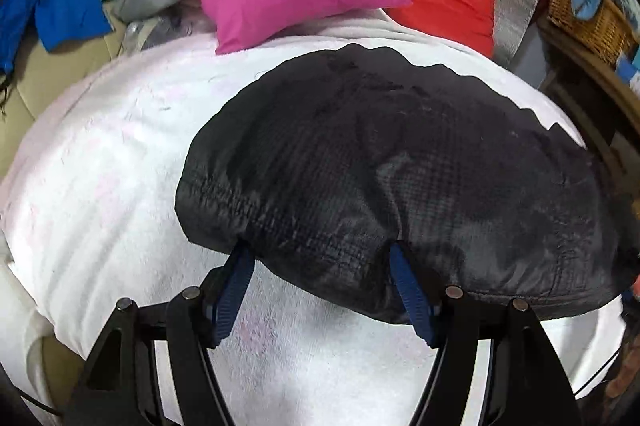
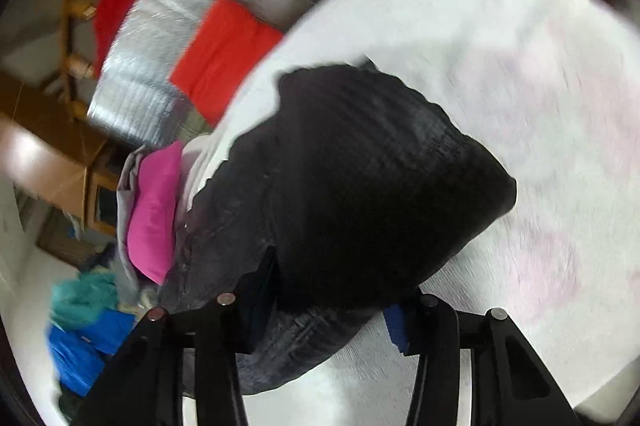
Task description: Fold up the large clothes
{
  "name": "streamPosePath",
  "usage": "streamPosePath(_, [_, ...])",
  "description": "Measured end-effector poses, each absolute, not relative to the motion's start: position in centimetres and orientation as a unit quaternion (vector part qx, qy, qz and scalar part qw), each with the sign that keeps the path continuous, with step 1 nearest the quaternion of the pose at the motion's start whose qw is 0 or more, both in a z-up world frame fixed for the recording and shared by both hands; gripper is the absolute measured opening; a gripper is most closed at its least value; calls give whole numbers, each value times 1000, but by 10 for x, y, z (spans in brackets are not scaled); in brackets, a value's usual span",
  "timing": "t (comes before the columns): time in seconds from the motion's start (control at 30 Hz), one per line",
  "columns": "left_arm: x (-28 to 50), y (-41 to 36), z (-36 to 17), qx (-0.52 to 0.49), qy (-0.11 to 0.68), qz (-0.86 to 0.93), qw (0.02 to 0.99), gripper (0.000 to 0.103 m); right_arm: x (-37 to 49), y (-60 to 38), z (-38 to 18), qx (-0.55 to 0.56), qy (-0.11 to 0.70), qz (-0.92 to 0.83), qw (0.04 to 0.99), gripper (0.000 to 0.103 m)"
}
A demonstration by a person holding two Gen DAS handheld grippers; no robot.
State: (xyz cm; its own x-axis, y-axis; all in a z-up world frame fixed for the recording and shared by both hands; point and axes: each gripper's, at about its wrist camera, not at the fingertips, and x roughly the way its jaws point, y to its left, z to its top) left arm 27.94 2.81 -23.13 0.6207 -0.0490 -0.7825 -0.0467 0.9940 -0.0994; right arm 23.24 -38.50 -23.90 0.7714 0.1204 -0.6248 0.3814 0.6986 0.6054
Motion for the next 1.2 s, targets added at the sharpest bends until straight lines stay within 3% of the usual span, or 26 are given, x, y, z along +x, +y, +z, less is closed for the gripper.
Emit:
streamPosePath(0.23, [274, 25, -230, -42, 431, 3, 901, 71, 227, -386, -242, 380, 358, -70, 850, 51])
streamPosePath(0.33, [272, 25, -228, -37, 426, 4, 904, 71, 215, -379, -236, 366, 364, -56, 855, 68])
streamPosePath(0.6, [266, 25, -226, -30, 423, 1, 906, 71, 187, -340, -228, 287, 391, -15, 875, 68])
streamPosePath(0.73, [264, 26, -226, -35, 427, 2, 903, 71, 187, -321, -218, 227, 375, -34, 898, 68])
streamPosePath(1.03, [224, 19, -207, -44, 424, -43, 904, 71, 177, -305, -195, 213, 332, -20, 919, 68])
streamPosePath(1.2, [180, 6, -174, -5, 375, -32, 927, 71, 141, -293, -168, 144, 319, -67, 935, 68])
